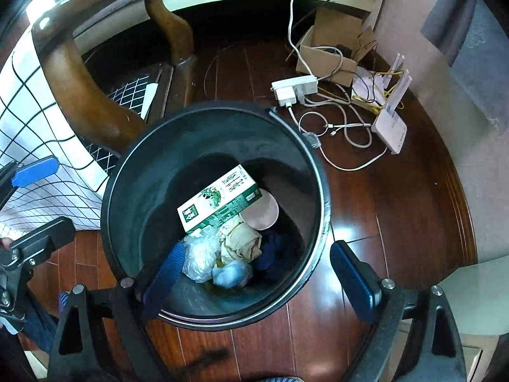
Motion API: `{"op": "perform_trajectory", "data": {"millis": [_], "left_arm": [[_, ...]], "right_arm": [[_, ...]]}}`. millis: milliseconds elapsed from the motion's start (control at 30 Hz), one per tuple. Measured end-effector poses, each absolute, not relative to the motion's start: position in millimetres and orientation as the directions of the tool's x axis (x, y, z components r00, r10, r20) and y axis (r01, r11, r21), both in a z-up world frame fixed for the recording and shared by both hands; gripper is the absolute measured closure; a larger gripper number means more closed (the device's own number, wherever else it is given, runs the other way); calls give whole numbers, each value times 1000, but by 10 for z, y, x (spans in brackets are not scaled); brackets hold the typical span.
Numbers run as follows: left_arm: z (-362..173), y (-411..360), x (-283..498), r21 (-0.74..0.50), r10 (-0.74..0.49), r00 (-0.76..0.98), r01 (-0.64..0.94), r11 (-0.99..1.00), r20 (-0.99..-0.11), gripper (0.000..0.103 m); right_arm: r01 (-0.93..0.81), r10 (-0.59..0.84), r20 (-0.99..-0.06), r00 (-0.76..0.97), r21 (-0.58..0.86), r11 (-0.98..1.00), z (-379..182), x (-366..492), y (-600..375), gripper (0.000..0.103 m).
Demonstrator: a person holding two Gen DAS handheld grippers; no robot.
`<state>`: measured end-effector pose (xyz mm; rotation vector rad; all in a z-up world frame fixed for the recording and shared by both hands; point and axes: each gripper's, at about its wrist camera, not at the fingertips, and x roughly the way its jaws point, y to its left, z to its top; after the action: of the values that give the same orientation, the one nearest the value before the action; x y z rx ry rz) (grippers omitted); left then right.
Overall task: Collect trash
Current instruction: 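Open both tools to drop tissue and carton into the bin, then move both tools back over the blue-white cups on the mattress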
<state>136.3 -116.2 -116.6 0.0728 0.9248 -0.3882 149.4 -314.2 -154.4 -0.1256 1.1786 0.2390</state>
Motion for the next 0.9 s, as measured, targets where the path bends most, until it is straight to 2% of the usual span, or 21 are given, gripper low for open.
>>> {"op": "perform_trajectory", "data": {"millis": [133, 200, 300, 900], "left_arm": [[-1091, -1074, 1289, -62, -238, 572, 309, 949, -785, 8], [-1066, -1042, 1252, -53, -216, 579, 284, 957, -786, 7], [-1020, -990, 1169, -38, -193, 585, 267, 963, -788, 3], [-107, -110, 715, -38, -87, 734, 83, 996, -673, 1]], "right_arm": [[-242, 123, -918, 377, 31, 970, -1439, 1477, -3121, 9], [-245, 120, -914, 388, 24, 969, -1378, 1444, -3089, 3], [-257, 121, -902, 413, 12, 966, -1236, 1348, -3011, 0], [-369, 255, -732, 632, 6, 929, 29, 992, -2203, 0]]}}
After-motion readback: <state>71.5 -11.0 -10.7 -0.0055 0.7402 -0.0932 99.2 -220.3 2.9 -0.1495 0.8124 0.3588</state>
